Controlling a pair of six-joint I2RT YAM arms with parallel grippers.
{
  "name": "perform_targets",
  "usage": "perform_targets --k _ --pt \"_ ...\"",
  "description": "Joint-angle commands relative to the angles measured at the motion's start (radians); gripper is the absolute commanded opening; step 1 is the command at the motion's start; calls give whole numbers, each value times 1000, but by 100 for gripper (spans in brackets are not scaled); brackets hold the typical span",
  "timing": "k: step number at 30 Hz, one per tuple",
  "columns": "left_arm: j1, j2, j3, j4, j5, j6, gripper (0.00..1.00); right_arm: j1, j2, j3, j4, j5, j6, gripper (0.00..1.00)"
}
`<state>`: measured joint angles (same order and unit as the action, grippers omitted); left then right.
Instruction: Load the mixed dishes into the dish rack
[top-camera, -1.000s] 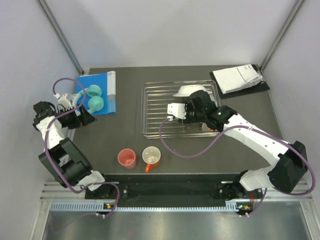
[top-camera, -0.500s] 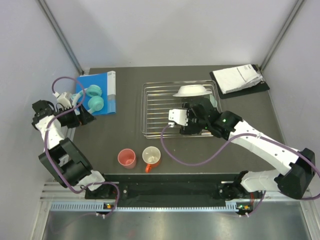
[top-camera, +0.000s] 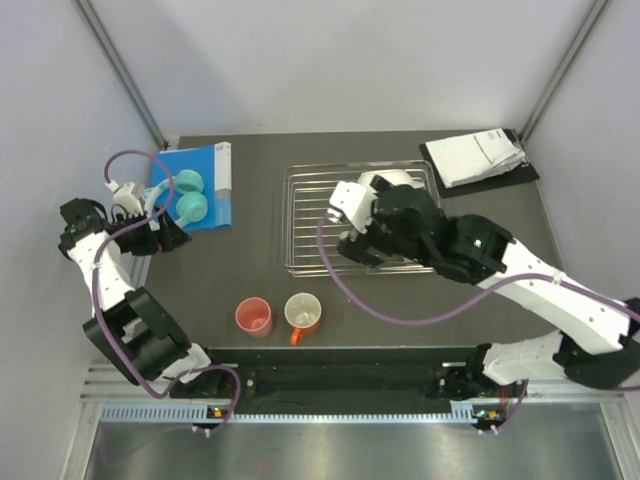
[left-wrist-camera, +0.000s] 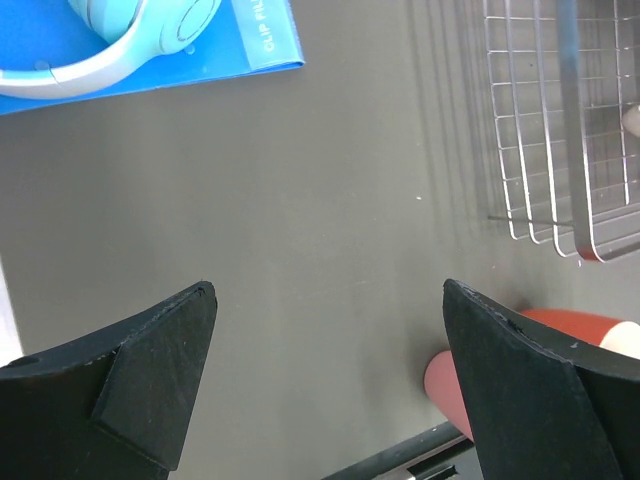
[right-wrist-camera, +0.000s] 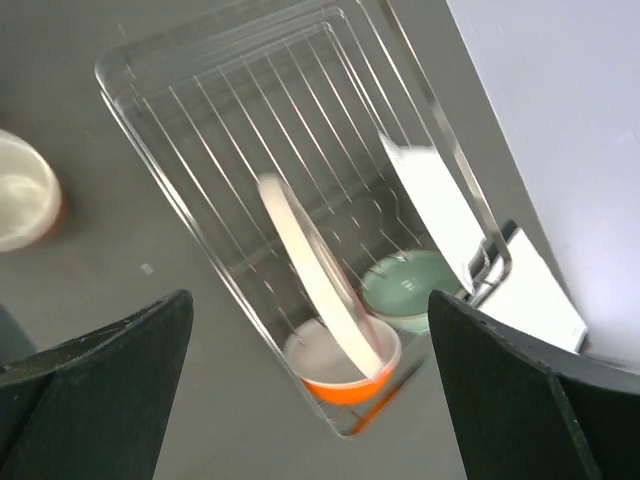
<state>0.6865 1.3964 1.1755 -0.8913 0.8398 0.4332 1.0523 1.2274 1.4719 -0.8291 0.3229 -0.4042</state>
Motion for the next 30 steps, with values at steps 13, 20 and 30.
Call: perform_targets --k 13,20,30 --pt "-2 -301 92 -227 122 41 99 322 248 -97 211 145 597 100" --pt "-2 -350 30 -222 125 -25 99 353 320 -88 281 36 617 95" --pt "-1 -362 -4 -230 84 -17 99 351 474 -67 352 -36 593 83"
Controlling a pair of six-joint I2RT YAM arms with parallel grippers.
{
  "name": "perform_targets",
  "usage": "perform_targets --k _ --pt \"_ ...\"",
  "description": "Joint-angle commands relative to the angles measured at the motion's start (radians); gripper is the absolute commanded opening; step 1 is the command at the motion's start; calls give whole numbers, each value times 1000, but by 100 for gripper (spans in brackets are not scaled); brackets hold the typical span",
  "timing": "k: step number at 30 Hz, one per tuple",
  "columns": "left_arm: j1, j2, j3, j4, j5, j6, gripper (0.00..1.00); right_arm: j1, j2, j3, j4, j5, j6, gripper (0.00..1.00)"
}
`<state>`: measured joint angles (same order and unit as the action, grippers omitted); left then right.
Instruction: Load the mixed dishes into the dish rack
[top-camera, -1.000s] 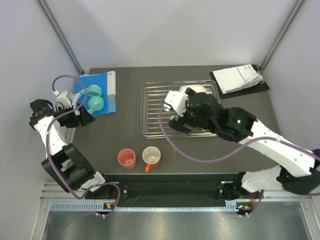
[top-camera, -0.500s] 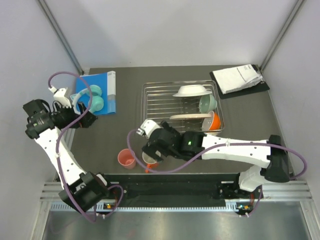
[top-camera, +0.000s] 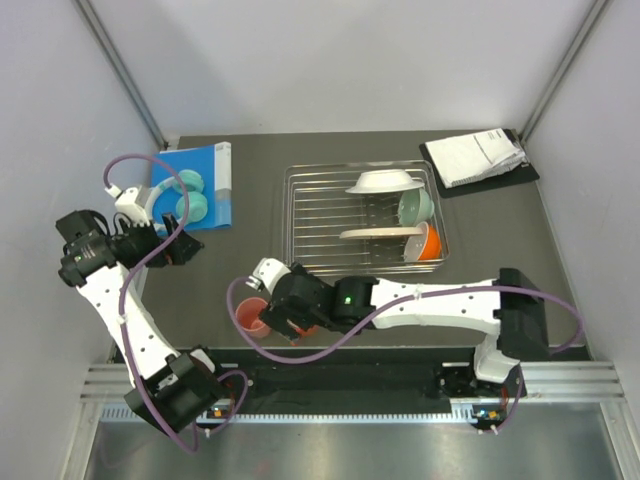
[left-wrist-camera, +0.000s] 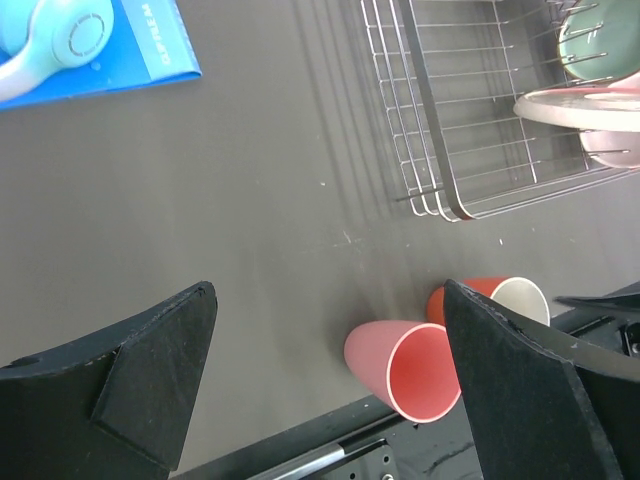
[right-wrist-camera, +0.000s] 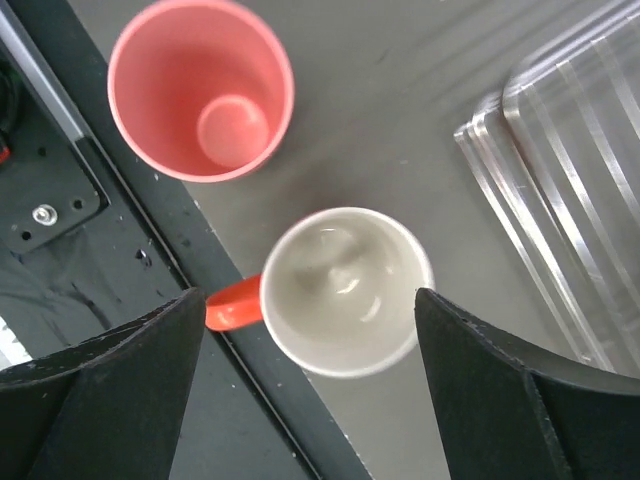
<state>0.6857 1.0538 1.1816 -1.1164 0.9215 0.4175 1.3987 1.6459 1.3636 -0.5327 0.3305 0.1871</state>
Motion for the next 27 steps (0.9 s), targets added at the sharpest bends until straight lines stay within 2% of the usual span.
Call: perform_targets --k 1,6,9,14,16,18,20,24,27 --pt "-2 -21 -10 -3 0 -2 99 6 67 48 56 -50 -3 82" --pt "0 -23 -28 16 -7 -6 99 8 117 28 66 -56 -20 76" --pt "-2 -25 -42 27 -15 -6 99 5 124 3 79 -42 -28 67" --pt "-2 -21 -60 38 -13 -8 99 -1 158 -3 102 -50 -37 45" --pt "-2 -25 -66 44 -16 -11 99 -6 169 3 103 -61 -37 30" --pt "-2 -31 -74 52 -29 -9 99 -13 189 6 105 -76 -38 22" --pt "-2 -40 -76 56 -35 -9 99 -17 206 11 99 -90 -38 17" --pt "-2 -44 -70 53 -27 -9 99 -30 236 23 77 -117 -38 15" --pt "-2 -43 -56 52 -12 -25 99 -36 249 40 47 -114 -40 0"
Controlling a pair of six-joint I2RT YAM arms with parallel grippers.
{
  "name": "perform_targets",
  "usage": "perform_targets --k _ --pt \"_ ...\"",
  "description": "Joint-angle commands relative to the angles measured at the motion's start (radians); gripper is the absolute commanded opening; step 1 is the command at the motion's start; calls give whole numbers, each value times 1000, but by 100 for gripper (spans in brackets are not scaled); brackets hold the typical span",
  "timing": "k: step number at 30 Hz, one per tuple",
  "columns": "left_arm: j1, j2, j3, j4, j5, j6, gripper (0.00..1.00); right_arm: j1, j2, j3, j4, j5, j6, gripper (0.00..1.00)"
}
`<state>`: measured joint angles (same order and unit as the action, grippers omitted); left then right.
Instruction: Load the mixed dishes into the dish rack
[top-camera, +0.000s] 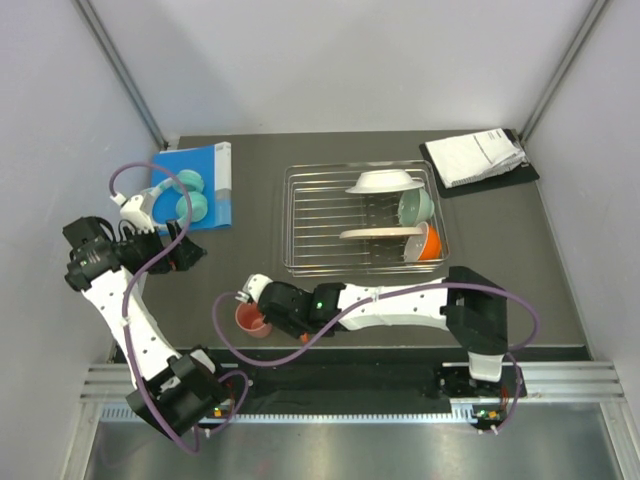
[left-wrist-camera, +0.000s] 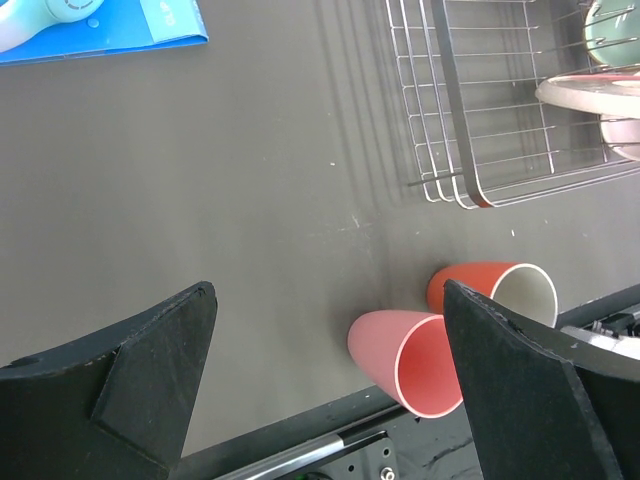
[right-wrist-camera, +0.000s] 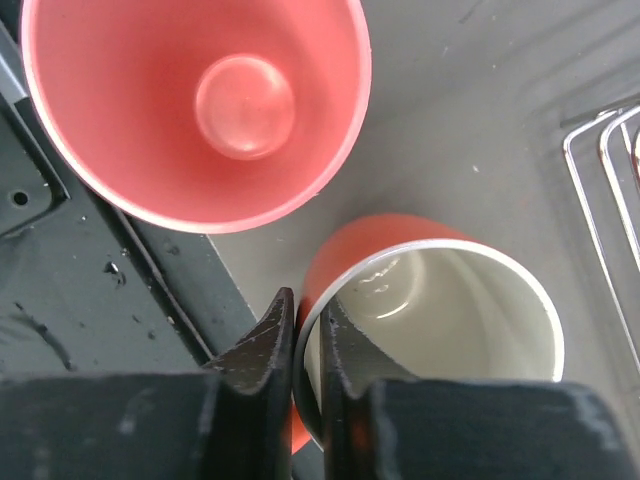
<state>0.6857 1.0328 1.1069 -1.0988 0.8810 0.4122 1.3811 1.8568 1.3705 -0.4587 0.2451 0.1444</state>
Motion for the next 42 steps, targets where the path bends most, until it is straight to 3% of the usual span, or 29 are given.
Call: perform_targets --k 1,7,12,14,15,16,17,18,19,20,23,28,33,42 --pt "-2 -22 25 33 36 -29 99 -20 29 38 -38 -18 0 0" --pt "-2 -5 111 28 94 -113 99 -33 -175 25 -87 34 4 0" --pt "0 55 246 60 313 -307 99 -50 -401 61 -92 36 18 0" --pt "-2 87 274 147 415 -479 99 -68 -522 55 -35 4 26 0" --pt "-2 93 266 215 538 -568 99 -98 -563 33 -8 -47 50 0" --pt "-2 99 219 308 599 -821 99 -118 -649 12 82 -88 66 0" --pt "-12 98 191 599 648 -983 99 -141 -694 -14 138 -133 84 0" --pt "-26 98 168 716 665 -1217 99 -195 -776 -77 206 -209 131 0" --pt "-35 95 142 814 671 -1284 99 -226 -810 -109 320 -242 159 0" --pt "-55 95 139 882 676 -1317 99 -287 -836 -138 381 -298 185 0" --pt "-136 90 165 875 687 -1328 99 -381 -869 -195 542 -441 293 0" --pt "-302 72 174 885 621 -1377 99 -436 -818 -220 698 -542 386 0" --pt "-360 53 91 1155 584 -1610 99 -530 -754 -284 946 -667 566 0" --pt "-402 7 -7 1113 495 -1529 99 -602 -590 -314 1327 -785 866 0"
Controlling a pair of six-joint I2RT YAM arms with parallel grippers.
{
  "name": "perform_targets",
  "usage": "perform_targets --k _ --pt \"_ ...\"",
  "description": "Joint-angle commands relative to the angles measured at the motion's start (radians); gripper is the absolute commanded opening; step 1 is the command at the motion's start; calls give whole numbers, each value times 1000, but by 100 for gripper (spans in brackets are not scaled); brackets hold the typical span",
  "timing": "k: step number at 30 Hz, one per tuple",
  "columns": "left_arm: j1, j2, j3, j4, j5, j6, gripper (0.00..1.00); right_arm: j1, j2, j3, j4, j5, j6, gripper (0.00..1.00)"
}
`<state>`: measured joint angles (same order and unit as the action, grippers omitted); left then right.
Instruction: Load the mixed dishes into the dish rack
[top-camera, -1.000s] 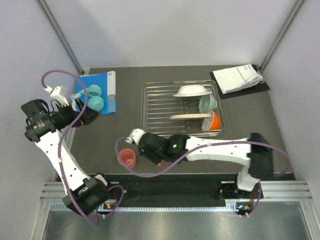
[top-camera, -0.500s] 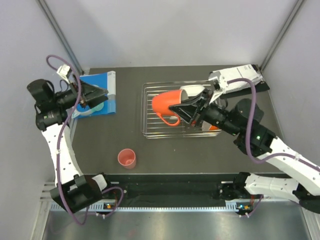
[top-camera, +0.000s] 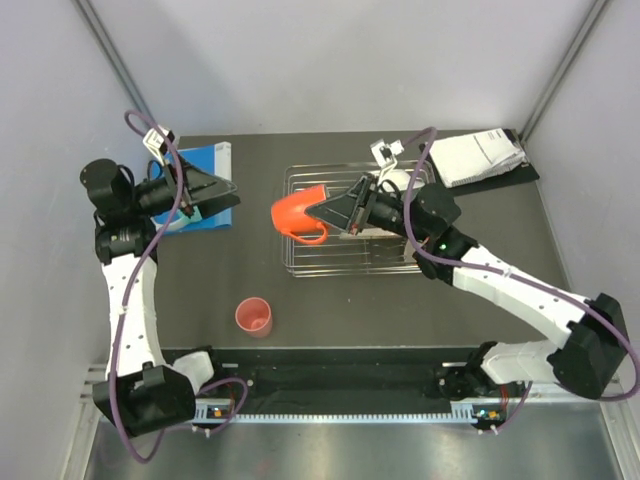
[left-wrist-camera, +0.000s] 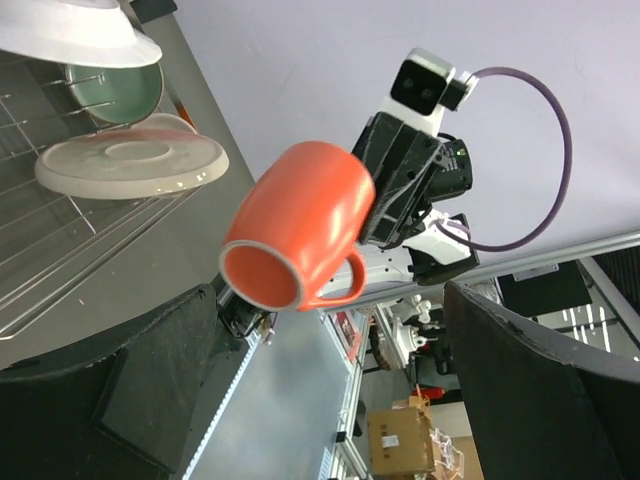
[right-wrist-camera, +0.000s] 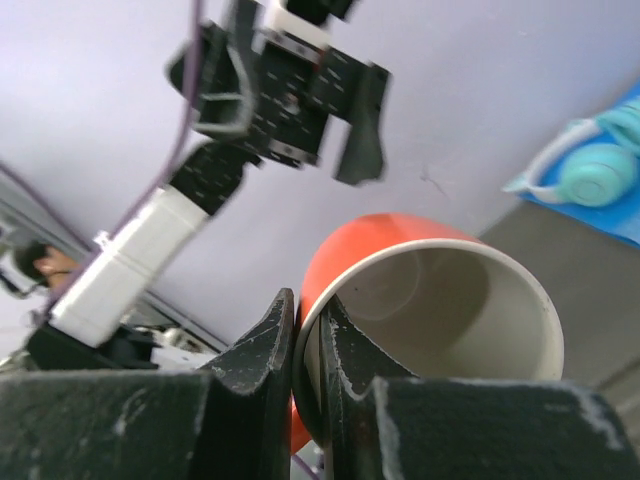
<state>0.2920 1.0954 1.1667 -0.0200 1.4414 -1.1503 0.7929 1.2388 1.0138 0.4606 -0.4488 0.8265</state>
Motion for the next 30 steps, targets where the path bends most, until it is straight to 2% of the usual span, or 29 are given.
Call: perform_targets --k 1,4,7,14,17,30 --pt "-11 -64 -84 34 -79 44 99 -14 43 46 465 -94 204 0" --pt "-33 -83 -150 60 -142 37 99 -12 100 63 532 -102 273 0" --pt "-56 -85 -173 170 -154 -58 99 -15 157 80 610 -100 325 0" --pt "-62 -68 -171 195 -154 -91 99 -14 309 132 849 -71 517 0" --pt "-70 -71 -191 284 -148 -164 99 -11 353 150 912 -51 543 0" --pt "-88 -71 -211 314 -157 -195 99 35 530 244 1063 -8 614 0"
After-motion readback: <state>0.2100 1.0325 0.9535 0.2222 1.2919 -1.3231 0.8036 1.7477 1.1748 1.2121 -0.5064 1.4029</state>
